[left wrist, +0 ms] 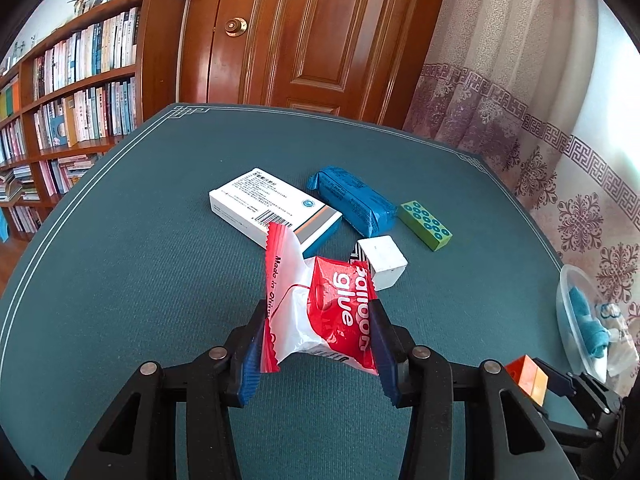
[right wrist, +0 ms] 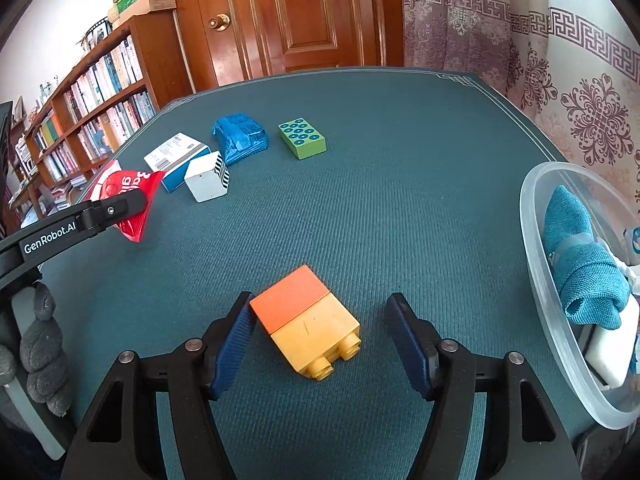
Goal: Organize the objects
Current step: 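Grasp the red glue packet with the left tool while the right tool grasps the orange brick, then carry the orange brick into the bowl with the right tool while the left tool holds the glue packet, then lower the glue packet into the bowl with the left tool and open it, then withdraw both tools from the bowl back over the table, then grasp the white cube with the left tool while the right tool grasps the green dotted brick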
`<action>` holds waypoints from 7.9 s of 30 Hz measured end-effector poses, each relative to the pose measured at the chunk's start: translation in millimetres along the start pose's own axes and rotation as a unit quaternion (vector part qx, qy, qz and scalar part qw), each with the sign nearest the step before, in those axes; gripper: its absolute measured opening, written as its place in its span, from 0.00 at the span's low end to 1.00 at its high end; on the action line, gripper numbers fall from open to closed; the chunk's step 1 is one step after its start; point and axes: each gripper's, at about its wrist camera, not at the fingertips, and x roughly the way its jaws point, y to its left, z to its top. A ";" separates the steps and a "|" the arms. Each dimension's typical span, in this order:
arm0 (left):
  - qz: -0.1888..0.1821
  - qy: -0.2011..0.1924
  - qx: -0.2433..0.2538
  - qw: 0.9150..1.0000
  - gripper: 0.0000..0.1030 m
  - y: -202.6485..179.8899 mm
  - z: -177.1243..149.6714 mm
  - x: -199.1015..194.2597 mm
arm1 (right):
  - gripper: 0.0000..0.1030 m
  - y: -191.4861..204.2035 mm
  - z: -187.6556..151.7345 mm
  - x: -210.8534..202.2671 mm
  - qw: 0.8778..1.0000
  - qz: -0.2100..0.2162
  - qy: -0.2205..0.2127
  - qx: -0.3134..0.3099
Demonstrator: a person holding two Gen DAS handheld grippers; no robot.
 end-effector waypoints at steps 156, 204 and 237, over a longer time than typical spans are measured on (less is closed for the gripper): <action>-0.168 0.032 0.190 0.967 0.96 -266.4 -14.1 9.2 | 0.54 -197.2 -23.2 -155.4 0.972 -0.101 -0.154 0.145; -0.008 0.008 0.121 0.993 0.99 -122.9 -3.5 6.1 | 0.82 -108.5 -10.1 -118.7 0.985 -0.056 -0.134 0.090; 0.051 0.038 0.074 0.995 0.80 -53.7 28.9 67.2 | 0.82 -37.0 -7.5 -41.2 0.998 0.011 -0.056 0.041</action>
